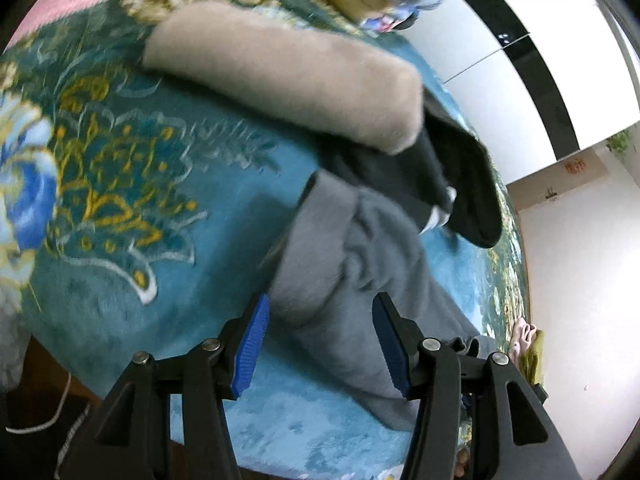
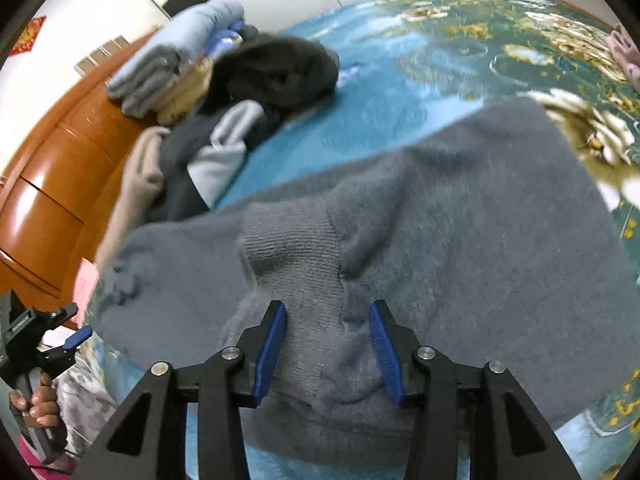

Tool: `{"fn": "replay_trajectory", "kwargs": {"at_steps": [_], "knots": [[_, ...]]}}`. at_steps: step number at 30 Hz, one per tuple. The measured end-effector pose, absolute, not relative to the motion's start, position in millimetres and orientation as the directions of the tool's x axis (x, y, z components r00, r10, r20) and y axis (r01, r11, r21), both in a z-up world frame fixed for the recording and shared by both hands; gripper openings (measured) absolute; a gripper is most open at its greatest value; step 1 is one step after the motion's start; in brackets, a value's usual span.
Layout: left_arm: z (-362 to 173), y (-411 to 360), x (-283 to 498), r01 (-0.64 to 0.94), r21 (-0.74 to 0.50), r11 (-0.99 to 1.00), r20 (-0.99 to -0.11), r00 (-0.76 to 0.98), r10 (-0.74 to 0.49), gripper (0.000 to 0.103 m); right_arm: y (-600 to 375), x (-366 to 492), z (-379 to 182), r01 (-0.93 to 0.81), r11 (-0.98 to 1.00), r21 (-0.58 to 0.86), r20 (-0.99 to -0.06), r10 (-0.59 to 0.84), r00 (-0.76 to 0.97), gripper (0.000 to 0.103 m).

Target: Fold clothes

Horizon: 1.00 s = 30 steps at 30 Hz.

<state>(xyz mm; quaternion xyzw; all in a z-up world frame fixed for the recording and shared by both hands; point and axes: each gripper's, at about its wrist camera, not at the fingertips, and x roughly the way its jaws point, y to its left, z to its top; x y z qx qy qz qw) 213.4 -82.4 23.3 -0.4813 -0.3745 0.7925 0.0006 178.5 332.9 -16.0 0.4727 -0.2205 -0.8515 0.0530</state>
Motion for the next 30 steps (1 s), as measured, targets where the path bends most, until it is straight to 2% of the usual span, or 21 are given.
{"fn": "replay_trajectory", "kwargs": {"at_steps": [3,5,9,15,21,25,30], "knots": [[7,-87,212,0.375,-0.637,-0.674,-0.745,-0.525,0.412,0.056,338,180,-10,-0.129,-0.885,0.448,-0.771,-0.309,-0.556,0.048],[-9,-91,211,0.389,-0.696,-0.604,-0.705,-0.530,0.471,0.060,341,184,-5,-0.131,-0.883,0.451,-0.762,-0.304,-0.572,0.048],[-35,-97,214,0.413,-0.765,-0.495,-0.642,-0.547,0.537,0.062,347,192,-3,-0.145,-0.877,0.458,-0.754,-0.297,-0.586,0.048],[-53,-95,209,0.364,-0.831,-0.421,-0.554,-0.607,0.569,0.062,351,196,-10,-0.168,-0.866,0.471,-0.756,-0.298,-0.583,0.048],[-63,-85,199,0.312,-0.857,-0.411,-0.508,-0.649,0.566,0.062,348,197,-11,-0.156,-0.872,0.465,-0.756,-0.299,-0.582,0.048],[-56,-74,192,0.279,-0.829,-0.484,-0.532,-0.661,0.530,0.059,351,198,-14,-0.163,-0.863,0.478,-0.751,-0.305,-0.586,0.047],[-57,-68,187,0.298,-0.808,-0.509,-0.565,-0.640,0.521,0.040,351,197,-14,-0.161,-0.864,0.477,-0.750,-0.306,-0.586,0.047]]}}
